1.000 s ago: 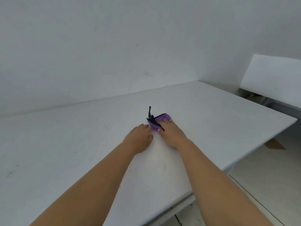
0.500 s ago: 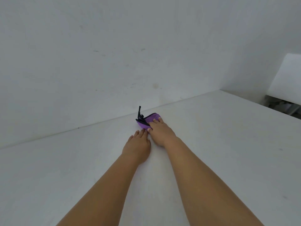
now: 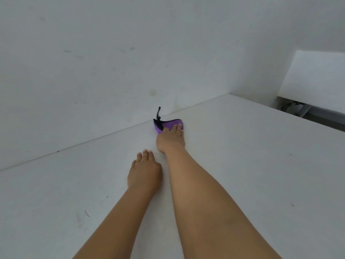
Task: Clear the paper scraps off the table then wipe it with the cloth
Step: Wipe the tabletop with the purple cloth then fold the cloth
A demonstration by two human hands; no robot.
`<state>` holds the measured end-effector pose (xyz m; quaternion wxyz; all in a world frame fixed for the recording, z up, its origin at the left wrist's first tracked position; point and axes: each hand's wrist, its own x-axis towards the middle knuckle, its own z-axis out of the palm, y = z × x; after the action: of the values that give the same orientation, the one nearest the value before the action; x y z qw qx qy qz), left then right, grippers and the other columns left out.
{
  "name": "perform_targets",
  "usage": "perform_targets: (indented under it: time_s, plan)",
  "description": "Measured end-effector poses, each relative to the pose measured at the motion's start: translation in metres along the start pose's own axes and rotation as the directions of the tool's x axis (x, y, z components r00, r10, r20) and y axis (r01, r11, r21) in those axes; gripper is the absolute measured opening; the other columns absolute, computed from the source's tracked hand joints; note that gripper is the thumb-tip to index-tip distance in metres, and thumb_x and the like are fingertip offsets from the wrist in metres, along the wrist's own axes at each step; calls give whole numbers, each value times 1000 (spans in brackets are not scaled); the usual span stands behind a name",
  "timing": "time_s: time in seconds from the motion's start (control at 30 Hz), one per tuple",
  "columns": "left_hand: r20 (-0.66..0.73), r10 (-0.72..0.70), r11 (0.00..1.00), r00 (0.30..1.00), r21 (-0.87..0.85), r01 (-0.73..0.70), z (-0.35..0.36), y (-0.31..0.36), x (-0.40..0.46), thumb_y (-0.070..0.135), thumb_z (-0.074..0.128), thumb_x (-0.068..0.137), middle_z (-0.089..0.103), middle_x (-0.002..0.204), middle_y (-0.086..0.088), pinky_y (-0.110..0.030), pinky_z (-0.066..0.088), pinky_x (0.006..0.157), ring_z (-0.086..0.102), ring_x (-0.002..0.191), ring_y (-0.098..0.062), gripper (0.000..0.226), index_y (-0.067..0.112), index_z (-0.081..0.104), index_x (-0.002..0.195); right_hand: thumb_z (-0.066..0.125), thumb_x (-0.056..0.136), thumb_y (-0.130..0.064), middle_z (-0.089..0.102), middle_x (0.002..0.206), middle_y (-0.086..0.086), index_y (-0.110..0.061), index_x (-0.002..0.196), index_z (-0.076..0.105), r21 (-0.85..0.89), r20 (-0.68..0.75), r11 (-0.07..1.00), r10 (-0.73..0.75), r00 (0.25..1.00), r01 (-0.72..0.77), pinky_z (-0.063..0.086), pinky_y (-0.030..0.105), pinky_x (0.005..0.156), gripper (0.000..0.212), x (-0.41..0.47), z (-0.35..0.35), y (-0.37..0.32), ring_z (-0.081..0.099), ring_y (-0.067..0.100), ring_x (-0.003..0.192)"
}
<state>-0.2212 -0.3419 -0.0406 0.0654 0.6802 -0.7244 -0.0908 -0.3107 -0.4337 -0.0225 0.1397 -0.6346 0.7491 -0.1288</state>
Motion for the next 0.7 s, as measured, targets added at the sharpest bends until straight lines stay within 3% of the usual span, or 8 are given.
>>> perform_targets:
  time_s: [0.17,0.43,0.7]
  plan:
    - [34,115,993,993,23,-116,3,29,-49,22,13,101,0,159,-10,-36,4,118,1,147,-24,52,9,3,150,23,98,-22,-3,157,21,-7,148,16,25,-55,986,169,984,-168,-5,40,119,53,-60,-30,73,-11,32,146]
    - [8,243,970,970,-3,-243,13,75,-134,30,18,101,10,158,-13,-37,8,119,7,146,-27,51,15,15,150,25,99,-22,3,157,20,-9,145,23,74,-144,960,277,950,-269,4,38,119,48,-204,-57,165,-3,33,146]
    - [44,282,959,958,-48,-280,5,67,-184,28,24,101,14,158,-7,-35,10,118,9,146,-23,49,15,21,148,26,101,-22,8,156,22,-5,141,27,57,-214,938,347,913,-343,9,42,119,43,-317,-55,184,1,36,145]
